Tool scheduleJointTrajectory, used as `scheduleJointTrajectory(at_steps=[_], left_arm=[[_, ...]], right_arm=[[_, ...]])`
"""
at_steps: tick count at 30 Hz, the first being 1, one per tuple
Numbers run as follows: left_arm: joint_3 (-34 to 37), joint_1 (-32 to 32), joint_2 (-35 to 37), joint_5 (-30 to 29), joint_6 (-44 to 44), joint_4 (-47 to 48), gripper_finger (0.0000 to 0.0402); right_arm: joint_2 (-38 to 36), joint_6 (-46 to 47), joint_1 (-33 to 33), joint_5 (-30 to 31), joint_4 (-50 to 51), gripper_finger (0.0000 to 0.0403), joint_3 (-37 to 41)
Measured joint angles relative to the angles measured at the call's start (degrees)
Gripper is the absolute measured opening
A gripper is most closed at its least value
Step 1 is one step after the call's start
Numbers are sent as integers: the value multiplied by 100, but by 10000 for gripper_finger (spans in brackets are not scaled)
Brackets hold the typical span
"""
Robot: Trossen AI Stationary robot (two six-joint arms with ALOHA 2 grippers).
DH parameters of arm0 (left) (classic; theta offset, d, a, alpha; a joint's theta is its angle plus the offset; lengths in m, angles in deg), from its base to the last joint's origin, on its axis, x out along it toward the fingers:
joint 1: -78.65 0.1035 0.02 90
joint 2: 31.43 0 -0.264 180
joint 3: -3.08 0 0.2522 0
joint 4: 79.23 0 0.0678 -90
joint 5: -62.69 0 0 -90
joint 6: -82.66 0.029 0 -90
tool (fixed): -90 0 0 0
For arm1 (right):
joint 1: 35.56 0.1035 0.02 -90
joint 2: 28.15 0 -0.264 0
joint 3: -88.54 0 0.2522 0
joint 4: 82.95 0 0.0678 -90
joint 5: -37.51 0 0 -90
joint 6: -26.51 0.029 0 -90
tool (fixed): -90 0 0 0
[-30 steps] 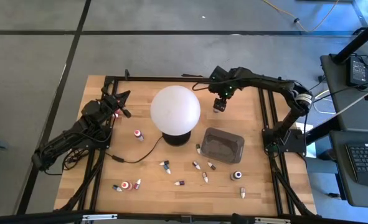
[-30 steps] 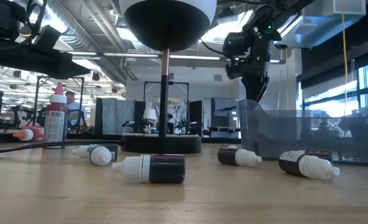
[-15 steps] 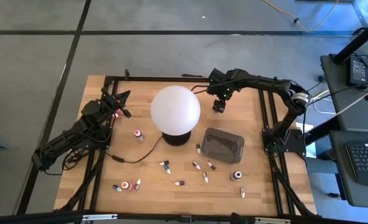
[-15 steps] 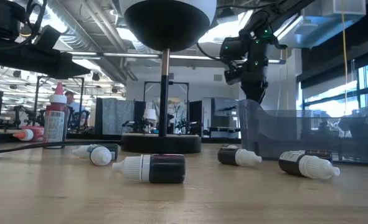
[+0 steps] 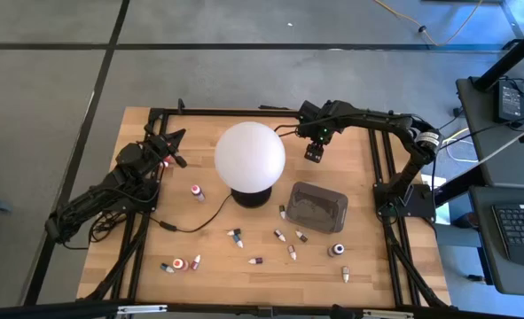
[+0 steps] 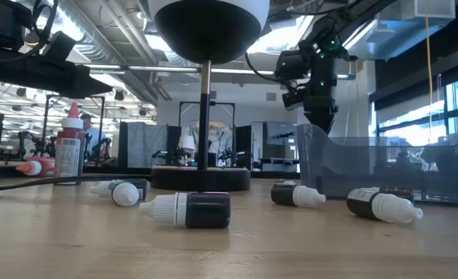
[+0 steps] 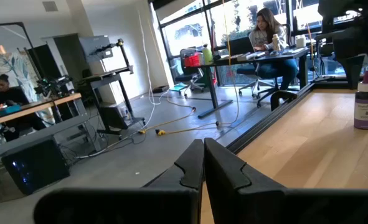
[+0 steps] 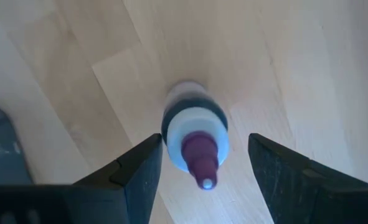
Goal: Pick & Place food coloring
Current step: Put the large purple food coloring bottle into the black container
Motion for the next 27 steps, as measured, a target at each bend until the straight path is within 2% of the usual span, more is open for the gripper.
scheduleJointTrajectory(at_steps=[10,27], left_arm=[[0,0,0,2,1,1,8],[-1,0,0,0,1,0,8]], right_arm=[[0,-65,1,-1,-301,203,93],[0,-193,2,-7,-511,200,93]])
